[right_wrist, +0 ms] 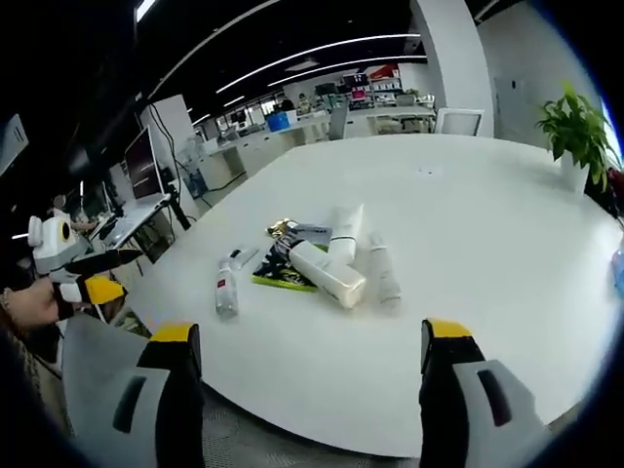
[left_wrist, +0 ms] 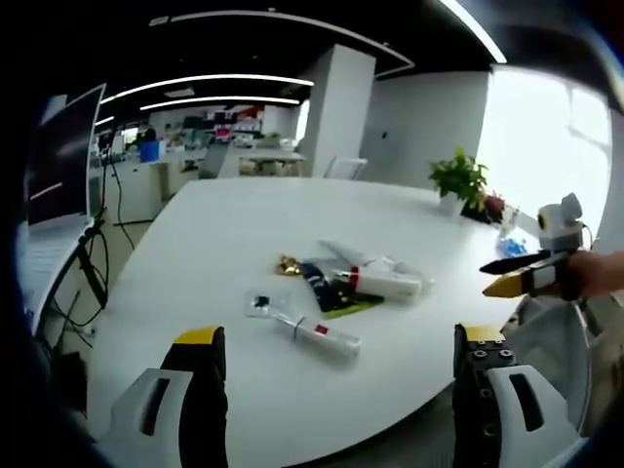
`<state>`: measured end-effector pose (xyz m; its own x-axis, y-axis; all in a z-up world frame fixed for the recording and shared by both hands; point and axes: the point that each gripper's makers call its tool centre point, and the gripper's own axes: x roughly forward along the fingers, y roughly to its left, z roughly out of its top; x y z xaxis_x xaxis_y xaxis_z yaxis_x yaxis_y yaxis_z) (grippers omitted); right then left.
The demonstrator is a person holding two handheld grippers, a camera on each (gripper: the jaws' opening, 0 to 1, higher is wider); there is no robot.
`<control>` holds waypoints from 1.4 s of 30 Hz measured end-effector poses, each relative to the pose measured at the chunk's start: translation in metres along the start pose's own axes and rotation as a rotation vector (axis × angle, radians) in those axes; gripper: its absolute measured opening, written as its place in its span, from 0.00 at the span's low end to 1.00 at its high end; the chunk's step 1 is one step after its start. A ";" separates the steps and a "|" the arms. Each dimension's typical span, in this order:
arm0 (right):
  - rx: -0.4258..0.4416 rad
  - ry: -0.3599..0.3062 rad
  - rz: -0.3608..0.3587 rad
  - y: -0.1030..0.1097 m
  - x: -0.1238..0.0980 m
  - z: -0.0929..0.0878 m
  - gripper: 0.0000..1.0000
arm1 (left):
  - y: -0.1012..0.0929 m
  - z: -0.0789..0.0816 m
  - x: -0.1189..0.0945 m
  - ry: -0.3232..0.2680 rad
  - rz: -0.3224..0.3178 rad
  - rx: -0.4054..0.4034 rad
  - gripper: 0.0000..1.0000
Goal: Arrange the skincare products in the storage area until every visible bottle or jar stands upright without overlapping.
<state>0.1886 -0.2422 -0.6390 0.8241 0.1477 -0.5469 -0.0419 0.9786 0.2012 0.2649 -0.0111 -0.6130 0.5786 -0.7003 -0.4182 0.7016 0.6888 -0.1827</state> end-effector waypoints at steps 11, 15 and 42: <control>-0.145 -0.009 0.042 0.000 0.022 0.036 0.85 | 0.000 0.001 0.000 -0.003 -0.003 -0.008 0.95; -0.198 -0.005 0.050 -0.002 0.032 0.047 0.82 | 0.001 0.002 -0.001 -0.010 -0.006 -0.016 0.95; -0.377 0.162 0.149 0.000 0.088 0.039 0.68 | 0.002 0.000 0.000 -0.004 -0.004 -0.015 0.96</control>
<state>0.2830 -0.2347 -0.6549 0.6951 0.2820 -0.6613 -0.3817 0.9242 -0.0072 0.2669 -0.0099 -0.6131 0.5772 -0.7039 -0.4139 0.6977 0.6885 -0.1980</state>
